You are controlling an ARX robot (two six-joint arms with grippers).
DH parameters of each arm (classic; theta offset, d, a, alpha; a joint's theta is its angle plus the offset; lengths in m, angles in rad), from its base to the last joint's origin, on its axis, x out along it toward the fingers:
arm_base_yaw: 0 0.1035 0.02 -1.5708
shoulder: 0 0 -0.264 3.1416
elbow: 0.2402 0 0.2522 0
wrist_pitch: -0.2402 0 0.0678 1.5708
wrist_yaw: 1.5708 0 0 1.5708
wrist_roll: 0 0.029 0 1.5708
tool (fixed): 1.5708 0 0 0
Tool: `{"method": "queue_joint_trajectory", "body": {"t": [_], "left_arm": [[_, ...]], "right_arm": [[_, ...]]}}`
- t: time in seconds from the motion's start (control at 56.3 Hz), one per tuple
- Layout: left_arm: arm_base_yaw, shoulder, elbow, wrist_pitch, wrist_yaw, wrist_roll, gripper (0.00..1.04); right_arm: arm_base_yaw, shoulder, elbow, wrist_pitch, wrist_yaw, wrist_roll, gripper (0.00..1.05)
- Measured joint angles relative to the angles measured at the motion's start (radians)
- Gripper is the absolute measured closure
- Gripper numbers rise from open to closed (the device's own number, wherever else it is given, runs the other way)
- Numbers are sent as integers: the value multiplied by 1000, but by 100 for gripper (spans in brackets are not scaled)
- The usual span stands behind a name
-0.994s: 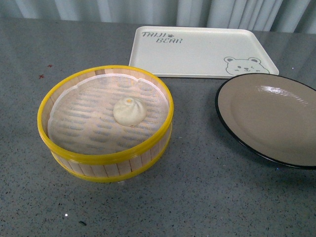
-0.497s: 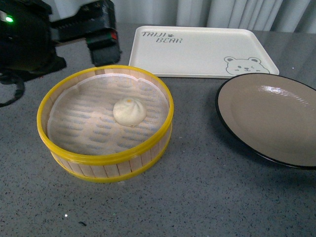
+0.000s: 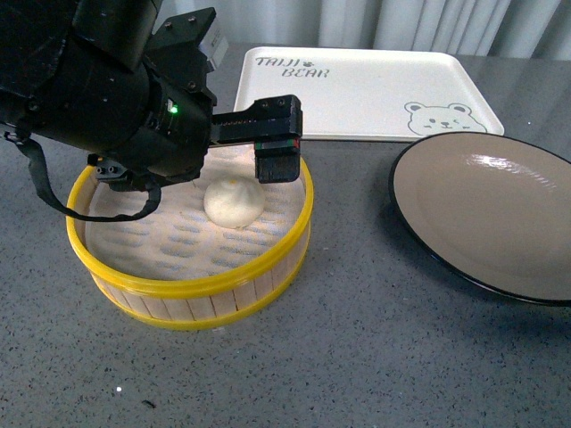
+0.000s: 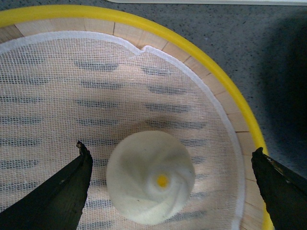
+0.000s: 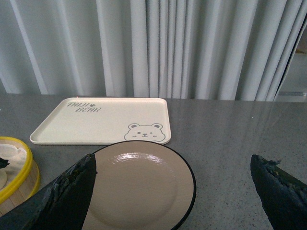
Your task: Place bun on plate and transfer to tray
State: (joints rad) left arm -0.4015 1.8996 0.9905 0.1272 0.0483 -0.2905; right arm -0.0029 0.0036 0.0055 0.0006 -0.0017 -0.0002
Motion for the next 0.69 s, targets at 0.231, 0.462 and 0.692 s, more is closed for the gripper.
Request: {"method": "queue_joint_trajectory", "body": {"t": [0.231,0.462,0.692], "left_arm": [[7,33,16,-21,0,19,7],[19,50,16,-37,-6,6,28],[21,53,26,-45,-28,0,62]], "right_arm": [[0,0,0,0,0,0,9],[0,0,0,0,0,0,9],[0,0,0,0,0,0,9]]}}
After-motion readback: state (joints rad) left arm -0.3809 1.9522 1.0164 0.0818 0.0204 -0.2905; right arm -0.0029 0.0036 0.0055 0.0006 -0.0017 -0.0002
